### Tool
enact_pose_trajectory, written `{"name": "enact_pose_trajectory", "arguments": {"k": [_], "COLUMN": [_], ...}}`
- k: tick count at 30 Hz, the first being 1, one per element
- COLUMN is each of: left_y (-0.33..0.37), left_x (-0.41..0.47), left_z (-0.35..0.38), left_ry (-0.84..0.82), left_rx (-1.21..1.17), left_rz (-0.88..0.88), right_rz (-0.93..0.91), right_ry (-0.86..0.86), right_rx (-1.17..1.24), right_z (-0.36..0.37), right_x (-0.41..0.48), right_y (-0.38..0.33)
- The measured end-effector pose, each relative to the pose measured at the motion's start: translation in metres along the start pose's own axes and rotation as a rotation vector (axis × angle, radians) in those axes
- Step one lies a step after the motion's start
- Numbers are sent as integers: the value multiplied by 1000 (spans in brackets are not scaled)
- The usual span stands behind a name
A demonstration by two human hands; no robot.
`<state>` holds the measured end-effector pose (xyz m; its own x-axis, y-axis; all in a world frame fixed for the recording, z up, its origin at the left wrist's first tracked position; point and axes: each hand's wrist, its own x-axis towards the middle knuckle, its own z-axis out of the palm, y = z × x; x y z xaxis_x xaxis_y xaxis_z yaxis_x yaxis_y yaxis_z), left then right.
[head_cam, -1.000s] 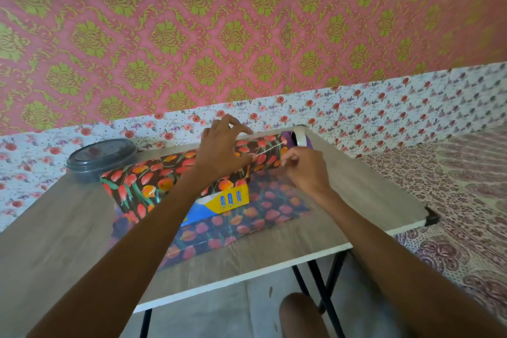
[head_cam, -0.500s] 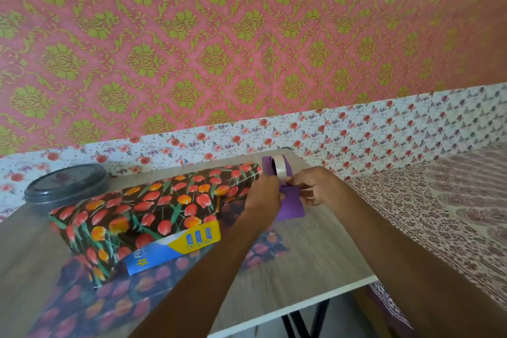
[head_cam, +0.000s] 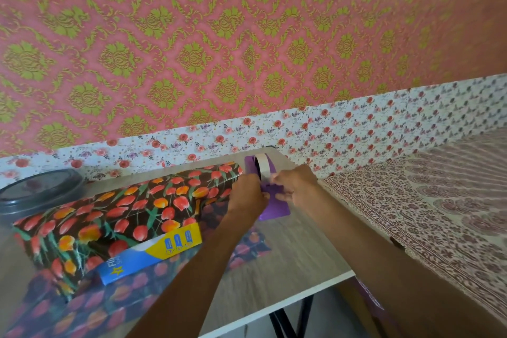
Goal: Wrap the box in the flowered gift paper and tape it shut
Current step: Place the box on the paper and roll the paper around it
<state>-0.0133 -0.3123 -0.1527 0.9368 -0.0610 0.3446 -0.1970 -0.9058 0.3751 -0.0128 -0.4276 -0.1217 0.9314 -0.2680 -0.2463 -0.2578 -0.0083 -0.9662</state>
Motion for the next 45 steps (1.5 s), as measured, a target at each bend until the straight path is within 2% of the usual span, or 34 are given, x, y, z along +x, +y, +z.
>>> {"name": "enact_pose_trajectory", "arguments": {"k": [9,14,18,21,24,28,30,32,34,36,38,40,43,45], "left_y": [-1,-2,2,5,10,24,20,10,-10,-32,-59,-90,-139,-176], "left_x": [3,2,-6,-20,-29,-49,-57,-62,-69,-80,-93,-105,-120,-132], "left_z": [6,5,11,21,28,23,11,-10,-35,-65,-92,-114,-136,-149], "left_ry": [6,-5,5,43,28,-153,-124,-50,4,128,275,351,386,340], "left_rx": [-3,-21,-38,-168,-329,-253,-322,-375,-389,-335,-265,-162,141,286], "left_rz": [-30,-17,-24,-57,-65,42,65,92,77,89,114,133,48,-11], "right_rz": [-102,-283,-402,-551,-611,-684,-711,-660,-550,-473,-465,-464,-477,-486], "right_ry": [206,249,286,235,110,122,124,54,-40,-100,-136,-196,-284,-351], "right_rx": [-116,-479,-581,-480,-251,-166,-137,-68,102,241,257,237,211,201], "right_z": [9,4,-6,-18,-25,-30,-31,-30,-24,-8,15,43,85,118], "right_x": [5,4,-2,-21,-44,-67,-77,-86,-98,-108,-119,-130,-147,-158], "right_y": [34,35,50,53,48,43,39,33,26,23,24,31,46,60]}}
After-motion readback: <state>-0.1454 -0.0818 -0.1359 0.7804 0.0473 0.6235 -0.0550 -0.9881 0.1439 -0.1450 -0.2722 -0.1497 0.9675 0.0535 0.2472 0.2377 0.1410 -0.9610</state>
